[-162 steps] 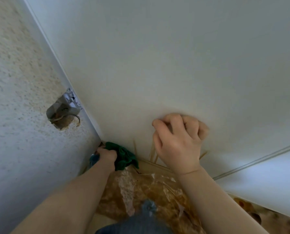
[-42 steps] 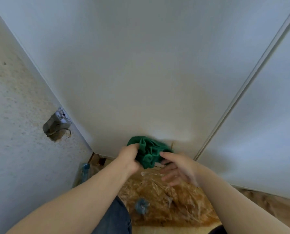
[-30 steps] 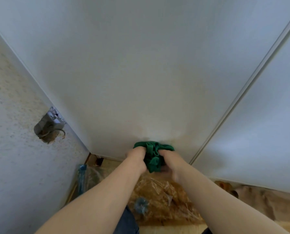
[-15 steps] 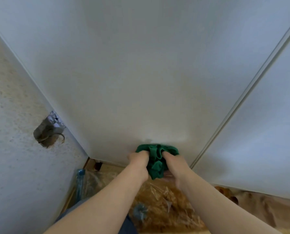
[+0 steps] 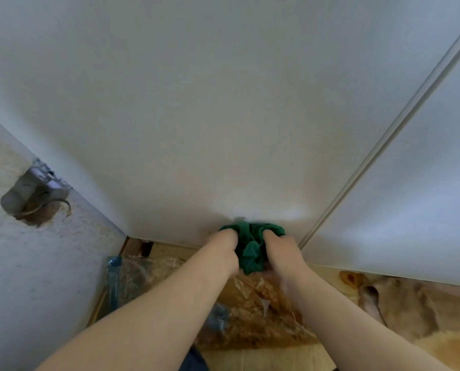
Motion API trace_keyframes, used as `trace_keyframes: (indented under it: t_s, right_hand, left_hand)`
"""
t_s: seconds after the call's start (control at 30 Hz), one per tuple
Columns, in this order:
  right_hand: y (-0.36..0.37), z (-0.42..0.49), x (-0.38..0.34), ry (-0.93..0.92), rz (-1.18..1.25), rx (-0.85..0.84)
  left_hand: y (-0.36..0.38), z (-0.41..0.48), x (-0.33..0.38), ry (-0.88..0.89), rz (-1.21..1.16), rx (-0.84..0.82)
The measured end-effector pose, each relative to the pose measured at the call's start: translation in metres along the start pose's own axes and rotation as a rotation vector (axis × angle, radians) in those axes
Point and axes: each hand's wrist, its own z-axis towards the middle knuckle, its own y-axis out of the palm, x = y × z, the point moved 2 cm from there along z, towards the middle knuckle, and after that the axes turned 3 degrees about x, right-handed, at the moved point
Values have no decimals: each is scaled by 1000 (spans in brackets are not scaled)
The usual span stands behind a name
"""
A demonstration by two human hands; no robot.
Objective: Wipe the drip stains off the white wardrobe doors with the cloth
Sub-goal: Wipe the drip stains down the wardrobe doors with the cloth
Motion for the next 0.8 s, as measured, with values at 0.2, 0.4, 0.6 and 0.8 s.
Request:
trace_keyframes:
  t_s: [0.2, 0.4, 0.6, 0.8]
  right_hand:
    - [2, 24, 10, 70, 61, -82]
    - [21, 59, 46, 223, 15, -60]
    - [5, 61, 46, 197, 209, -42]
    - [26, 84, 71, 333, 139, -39]
  left_hand:
    - [0, 19, -2, 11, -121, -46]
    - [5, 40, -35, 153, -57, 91]
    - [6, 50, -28, 9, -137, -40]
    - [13, 77, -57, 115, -69, 108]
